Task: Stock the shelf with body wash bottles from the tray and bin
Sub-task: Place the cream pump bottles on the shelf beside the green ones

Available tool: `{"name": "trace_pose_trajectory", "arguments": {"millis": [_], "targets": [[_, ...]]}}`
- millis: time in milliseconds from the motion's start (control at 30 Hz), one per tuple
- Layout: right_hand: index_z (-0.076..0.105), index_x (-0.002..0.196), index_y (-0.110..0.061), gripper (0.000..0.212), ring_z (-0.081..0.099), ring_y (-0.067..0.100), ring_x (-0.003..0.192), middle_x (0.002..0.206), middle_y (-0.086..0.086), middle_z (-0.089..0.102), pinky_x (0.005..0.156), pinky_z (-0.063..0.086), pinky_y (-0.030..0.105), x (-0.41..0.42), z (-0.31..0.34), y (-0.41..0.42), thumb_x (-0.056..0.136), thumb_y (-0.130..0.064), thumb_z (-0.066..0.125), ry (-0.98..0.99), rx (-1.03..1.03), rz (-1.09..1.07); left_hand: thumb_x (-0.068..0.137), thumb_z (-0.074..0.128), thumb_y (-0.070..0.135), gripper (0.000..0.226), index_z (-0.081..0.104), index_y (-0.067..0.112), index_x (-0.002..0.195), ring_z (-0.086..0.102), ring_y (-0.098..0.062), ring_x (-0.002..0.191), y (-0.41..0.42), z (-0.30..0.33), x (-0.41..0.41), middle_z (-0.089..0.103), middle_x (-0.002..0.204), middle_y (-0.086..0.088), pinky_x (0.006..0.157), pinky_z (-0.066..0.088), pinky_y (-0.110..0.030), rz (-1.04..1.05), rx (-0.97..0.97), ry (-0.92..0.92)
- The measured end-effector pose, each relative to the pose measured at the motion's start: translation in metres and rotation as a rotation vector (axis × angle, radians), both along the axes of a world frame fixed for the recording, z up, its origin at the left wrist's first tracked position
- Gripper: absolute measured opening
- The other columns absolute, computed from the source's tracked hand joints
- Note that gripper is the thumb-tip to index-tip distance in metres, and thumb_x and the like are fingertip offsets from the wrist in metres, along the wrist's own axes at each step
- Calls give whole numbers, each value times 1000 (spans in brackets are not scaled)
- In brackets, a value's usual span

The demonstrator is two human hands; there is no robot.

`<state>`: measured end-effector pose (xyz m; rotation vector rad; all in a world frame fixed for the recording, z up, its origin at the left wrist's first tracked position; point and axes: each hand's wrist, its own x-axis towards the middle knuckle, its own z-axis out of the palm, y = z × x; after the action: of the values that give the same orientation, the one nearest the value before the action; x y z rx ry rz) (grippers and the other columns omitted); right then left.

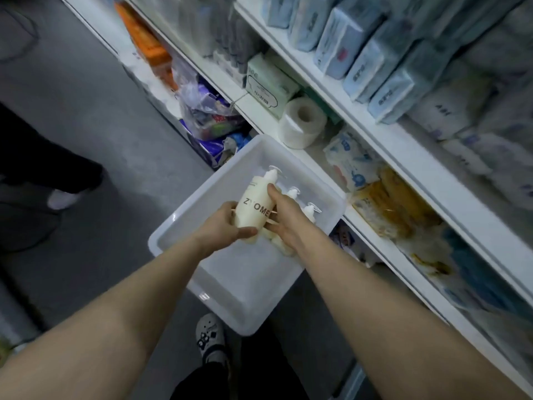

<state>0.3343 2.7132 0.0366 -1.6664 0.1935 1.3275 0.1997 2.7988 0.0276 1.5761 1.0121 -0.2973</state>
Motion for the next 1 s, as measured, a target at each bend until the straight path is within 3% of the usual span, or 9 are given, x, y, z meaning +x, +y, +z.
{"name": "trace_pose_trajectory", "arguments": {"millis": [67, 267, 333, 433, 533, 633, 767, 900, 1000], "targets": [[54, 126, -20, 36, 67, 22, 103, 113, 6, 67, 94, 55, 43, -8, 28, -10, 100, -45, 52, -38, 19, -16, 77, 79, 31, 72, 40, 22, 137, 53, -19, 110, -7, 27, -6, 53, 124, 2, 96, 48, -37, -37, 9, -28], [60, 125, -15, 41, 67, 25, 104, 111, 7, 69, 97, 54, 45, -23, 107, -52, 98, -46, 55, -132, 100, -52, 75, 80, 34, 69, 45, 25, 133, 53, -16, 110, -34, 104, -20, 55, 123, 5, 95, 46, -32, -129, 51, -146], [63, 115, -19, 32, 67, 23, 102, 109, 7, 70, 93, 55, 43, -28, 134, -68, 99, -45, 54, -177, 132, -62, 71, 82, 40, 72, 46, 27, 132, 55, -15, 111, -44, 127, -23, 56, 123, 6, 98, 48, -39, -167, 57, -181], [60, 105, -28, 17, 66, 21, 95, 102, 2, 69, 92, 54, 45, -35, 169, -94, 99, -43, 55, -254, 177, -102, 73, 81, 41, 71, 46, 24, 132, 55, -13, 110, -62, 160, -25, 56, 121, 6, 97, 48, -37, -229, 79, -242], [57, 129, -21, 42, 67, 21, 100, 107, 2, 69, 91, 54, 45, -42, 197, -120, 96, -47, 58, -348, 187, -133, 69, 83, 45, 80, 44, 22, 134, 56, -16, 110, -82, 188, -25, 55, 123, 2, 95, 50, -39, -284, 76, -285], [59, 129, -19, 46, 66, 22, 104, 109, 1, 70, 97, 52, 47, -46, 223, -147, 95, -50, 58, -417, 174, -156, 66, 85, 46, 83, 42, 21, 133, 58, -18, 109, -103, 208, -21, 55, 123, -1, 95, 51, -41, -328, 67, -319], [59, 128, -17, 52, 66, 22, 107, 114, 3, 71, 92, 52, 44, -45, 254, -184, 92, -55, 59, -520, 151, -200, 73, 82, 38, 75, 41, 19, 133, 57, -17, 107, -135, 233, -8, 55, 121, 1, 81, 50, -28, -402, 114, -396], [63, 116, -20, 38, 71, 17, 89, 99, 0, 74, 70, 52, 33, -40, 290, -222, 95, -51, 58, -582, 169, -277, 69, 84, 41, 78, 44, 20, 132, 56, -16, 111, -167, 258, 15, 56, 125, 2, 97, 49, -41, -464, 158, -485], [63, 104, -25, 25, 70, 11, 89, 100, -4, 73, 74, 53, 32, -32, 317, -254, 96, -48, 58, -653, 180, -319, 67, 85, 43, 77, 45, 22, 130, 57, -15, 109, -191, 280, 36, 57, 123, 4, 97, 48, -42, -511, 183, -551]]}}
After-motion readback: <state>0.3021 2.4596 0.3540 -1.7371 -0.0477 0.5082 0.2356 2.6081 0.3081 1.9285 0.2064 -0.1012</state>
